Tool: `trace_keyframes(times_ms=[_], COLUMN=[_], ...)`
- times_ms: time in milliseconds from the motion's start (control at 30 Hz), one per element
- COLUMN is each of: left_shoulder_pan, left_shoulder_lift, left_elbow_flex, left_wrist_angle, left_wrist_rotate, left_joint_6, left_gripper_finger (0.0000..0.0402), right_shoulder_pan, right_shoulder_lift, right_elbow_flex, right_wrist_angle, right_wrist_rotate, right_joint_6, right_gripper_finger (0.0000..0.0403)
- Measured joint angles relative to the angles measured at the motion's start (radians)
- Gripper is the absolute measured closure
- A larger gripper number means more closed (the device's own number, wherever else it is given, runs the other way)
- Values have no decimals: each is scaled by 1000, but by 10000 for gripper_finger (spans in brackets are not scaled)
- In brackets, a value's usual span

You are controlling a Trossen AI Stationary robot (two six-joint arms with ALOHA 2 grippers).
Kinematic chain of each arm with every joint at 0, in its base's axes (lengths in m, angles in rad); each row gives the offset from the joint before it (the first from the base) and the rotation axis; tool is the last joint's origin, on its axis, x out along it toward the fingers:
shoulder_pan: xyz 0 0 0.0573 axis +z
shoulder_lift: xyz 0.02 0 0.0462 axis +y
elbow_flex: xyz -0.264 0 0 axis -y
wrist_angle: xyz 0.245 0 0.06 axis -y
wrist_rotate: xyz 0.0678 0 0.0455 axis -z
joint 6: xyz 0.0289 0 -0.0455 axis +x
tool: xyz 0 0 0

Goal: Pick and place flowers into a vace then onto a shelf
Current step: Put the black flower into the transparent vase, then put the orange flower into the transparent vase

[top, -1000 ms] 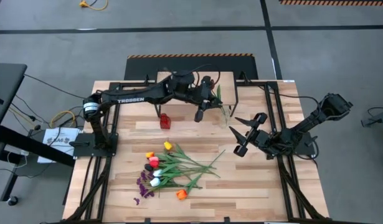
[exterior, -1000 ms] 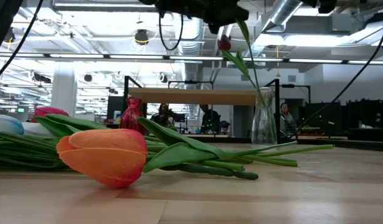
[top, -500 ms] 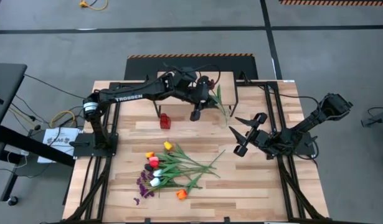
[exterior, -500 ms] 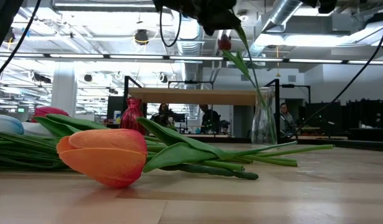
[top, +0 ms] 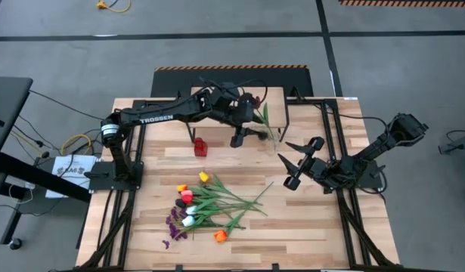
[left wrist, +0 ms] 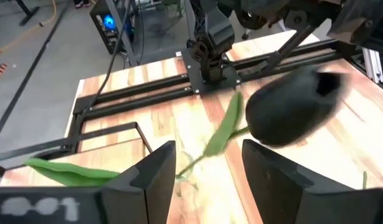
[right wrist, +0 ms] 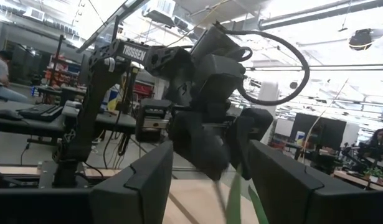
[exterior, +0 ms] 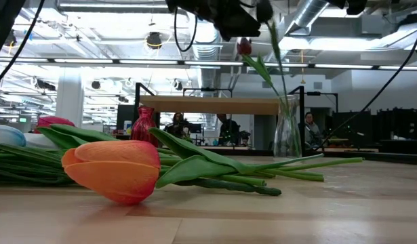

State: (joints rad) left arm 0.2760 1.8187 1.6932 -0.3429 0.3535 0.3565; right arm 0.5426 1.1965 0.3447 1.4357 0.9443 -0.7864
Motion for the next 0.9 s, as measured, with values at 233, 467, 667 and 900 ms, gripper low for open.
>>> trace_keyframes(times_ms=[233,467,667,900], left_shoulder_pan=[-8,-47,-75,-90], left_shoulder_lift=[1,2,2,-6], left_elbow_flex=[9,114,258,425], left_wrist_angle=[-60,-199,-385,-615], left_wrist_rotate=[-5,-128,-238,-198], left_joint_6=[22,127,161,5], left_gripper_finger=[225,225,225,226], right_shoulder_pan=[0,0,0,2], right_shoulder_lift=[0,0,0,0], right_elbow_flex=[0,0,0,10], right_wrist_angle=[0,0,0,-44], right_wrist_rotate=[0,0,-16,-206], right_joint_6=[-5,-8,-25,-56], right_gripper_finger=[202,205,206,206])
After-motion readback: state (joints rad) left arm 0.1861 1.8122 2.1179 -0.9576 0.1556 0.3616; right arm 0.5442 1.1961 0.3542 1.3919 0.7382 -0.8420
